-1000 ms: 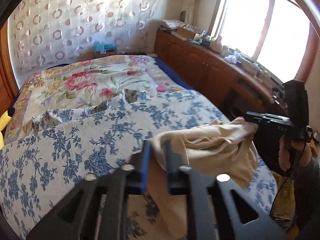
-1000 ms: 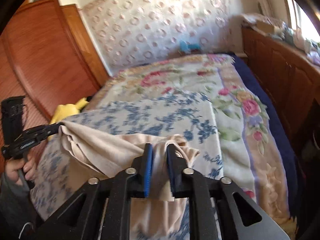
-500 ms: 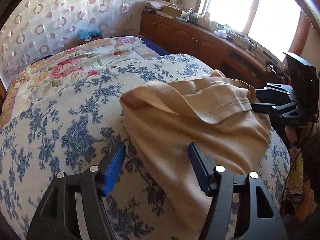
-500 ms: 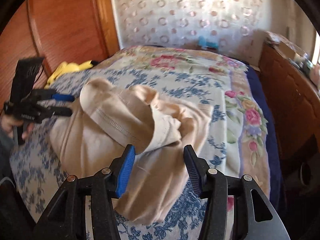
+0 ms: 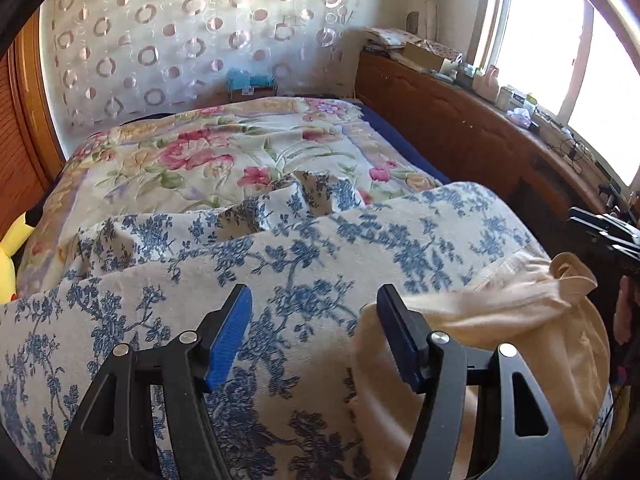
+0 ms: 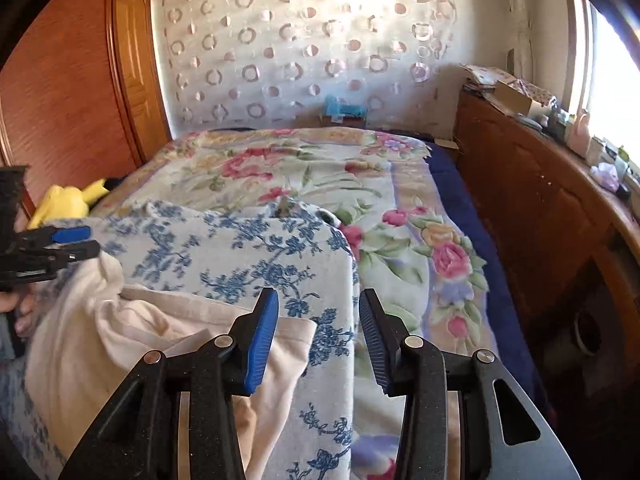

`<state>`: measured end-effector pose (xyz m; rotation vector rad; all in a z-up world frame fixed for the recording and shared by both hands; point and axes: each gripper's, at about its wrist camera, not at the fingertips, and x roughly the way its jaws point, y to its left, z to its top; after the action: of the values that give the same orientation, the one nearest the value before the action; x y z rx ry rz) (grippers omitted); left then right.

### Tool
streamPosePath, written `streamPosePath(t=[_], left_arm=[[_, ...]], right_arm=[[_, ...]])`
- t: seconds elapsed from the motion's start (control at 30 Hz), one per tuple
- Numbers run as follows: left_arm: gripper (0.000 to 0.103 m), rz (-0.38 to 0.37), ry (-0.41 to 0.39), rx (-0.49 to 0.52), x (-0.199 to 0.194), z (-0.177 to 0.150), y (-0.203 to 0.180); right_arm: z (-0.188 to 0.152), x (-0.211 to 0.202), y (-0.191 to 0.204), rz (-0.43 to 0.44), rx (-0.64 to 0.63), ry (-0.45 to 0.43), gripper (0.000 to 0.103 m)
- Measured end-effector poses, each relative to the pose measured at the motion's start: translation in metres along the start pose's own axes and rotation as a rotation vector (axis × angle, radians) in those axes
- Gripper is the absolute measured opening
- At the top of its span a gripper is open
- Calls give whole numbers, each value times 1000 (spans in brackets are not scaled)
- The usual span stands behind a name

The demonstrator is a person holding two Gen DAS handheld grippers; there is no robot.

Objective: Fold small clothes

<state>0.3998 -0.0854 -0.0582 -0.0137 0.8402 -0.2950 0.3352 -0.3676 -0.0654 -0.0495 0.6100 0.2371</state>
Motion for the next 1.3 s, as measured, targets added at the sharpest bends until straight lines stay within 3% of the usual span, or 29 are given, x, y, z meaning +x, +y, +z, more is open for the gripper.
streamPosePath(t=[0.07, 0.17, 0.33, 0.47, 0.5, 0.53, 0.63, 0.7, 0.77, 0.83, 0.9, 1.07, 1.2, 1.27, 1.3], left_arm=[[66, -9, 11, 11, -2, -5, 1], [66, -37, 18, 37, -5, -12, -6], [66, -70, 34, 62, -7, -19, -18], [66, -88, 43, 70, -12, -25, -22], [66, -90, 43, 71, -14, -27, -22], [66, -95, 44, 70, -15, -28, -22], [66, -107, 49, 73, -19, -32, -23], [66, -113, 60, 79, -19, -36, -24], [66, -122, 76, 80, -17, -39, -24], [66, -134, 91, 70, -14, -42, -23], [66, -142, 82, 57, -16, -44, -22], [42, -199, 93, 52, -15, -44, -29], [19, -263, 110, 36, -13, -45, -30], [16, -289, 109, 21, -17, -44, -29], [15, -313, 101, 7, -21, -44, -27]], right_arm=[[-7, -15, 4, 11, -10, -8, 44], [-17, -16, 8, 117, -35, -1, 45], [-27, 0, 27, 252, -133, 92, 47], [-22, 25, 29, 235, -153, 115, 45], [-18, 30, 26, 246, -130, 106, 15], [-13, 32, 22, 210, -100, 79, 2], [2, 18, -4, 133, 51, 48, 2], [0, 18, -5, 64, 50, 63, 2], [-5, 14, -3, 20, 39, 93, 12], [-12, 4, -3, 39, 63, 103, 43], [-18, -7, 3, 76, 71, 118, 58], [-35, 0, 16, 131, 91, 243, 61], [-38, 4, 18, 173, 126, 242, 61], [-36, 7, 20, 183, 110, 241, 61], [-36, 6, 19, 199, 106, 242, 54]])
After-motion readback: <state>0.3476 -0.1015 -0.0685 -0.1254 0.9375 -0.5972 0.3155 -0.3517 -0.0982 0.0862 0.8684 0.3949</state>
